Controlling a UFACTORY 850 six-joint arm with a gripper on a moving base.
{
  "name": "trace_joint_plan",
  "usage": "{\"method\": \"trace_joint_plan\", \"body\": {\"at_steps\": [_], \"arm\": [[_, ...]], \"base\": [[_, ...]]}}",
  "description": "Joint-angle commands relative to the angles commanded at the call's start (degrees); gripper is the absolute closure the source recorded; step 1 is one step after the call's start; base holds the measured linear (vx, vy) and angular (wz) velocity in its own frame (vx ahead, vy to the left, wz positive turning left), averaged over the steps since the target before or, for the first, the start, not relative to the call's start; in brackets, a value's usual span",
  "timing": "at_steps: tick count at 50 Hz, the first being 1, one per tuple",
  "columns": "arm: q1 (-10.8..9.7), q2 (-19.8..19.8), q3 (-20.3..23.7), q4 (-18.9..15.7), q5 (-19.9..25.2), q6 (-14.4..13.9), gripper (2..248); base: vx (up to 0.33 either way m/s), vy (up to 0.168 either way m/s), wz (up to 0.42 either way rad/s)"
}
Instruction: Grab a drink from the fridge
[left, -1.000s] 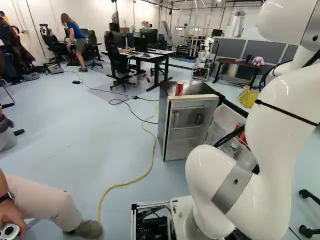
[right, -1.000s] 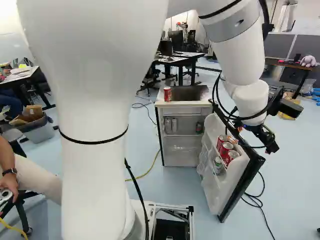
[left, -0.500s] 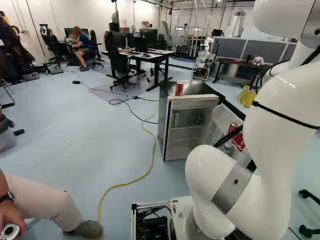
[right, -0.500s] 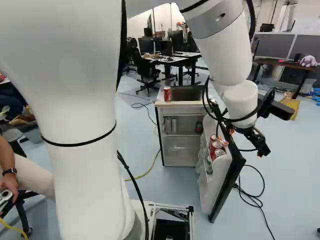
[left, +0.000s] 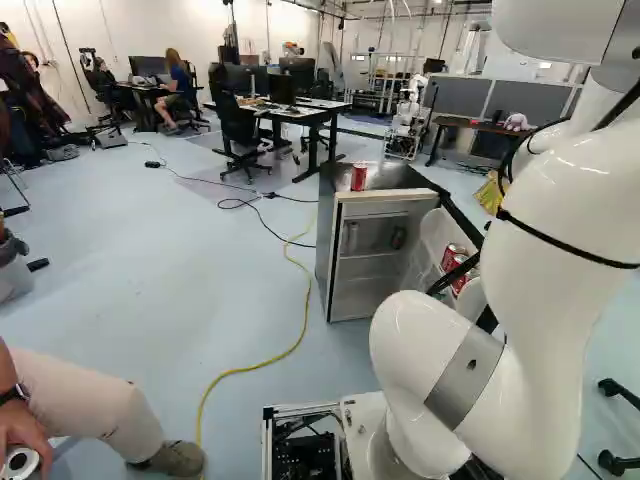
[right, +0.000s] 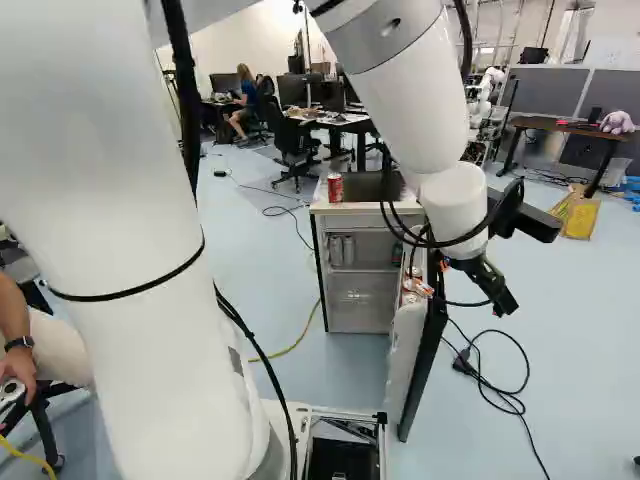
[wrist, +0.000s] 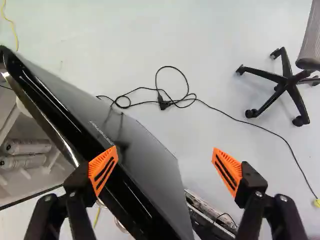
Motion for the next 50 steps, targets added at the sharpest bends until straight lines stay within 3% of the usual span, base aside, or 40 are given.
{"method": "trace_joint_plan", "body": {"at_steps": [50], "arm": [[7.0,11.6,12.0,0.0,0.0,0.0,3]], "base": [[0.0,0.0,0.0]]}}
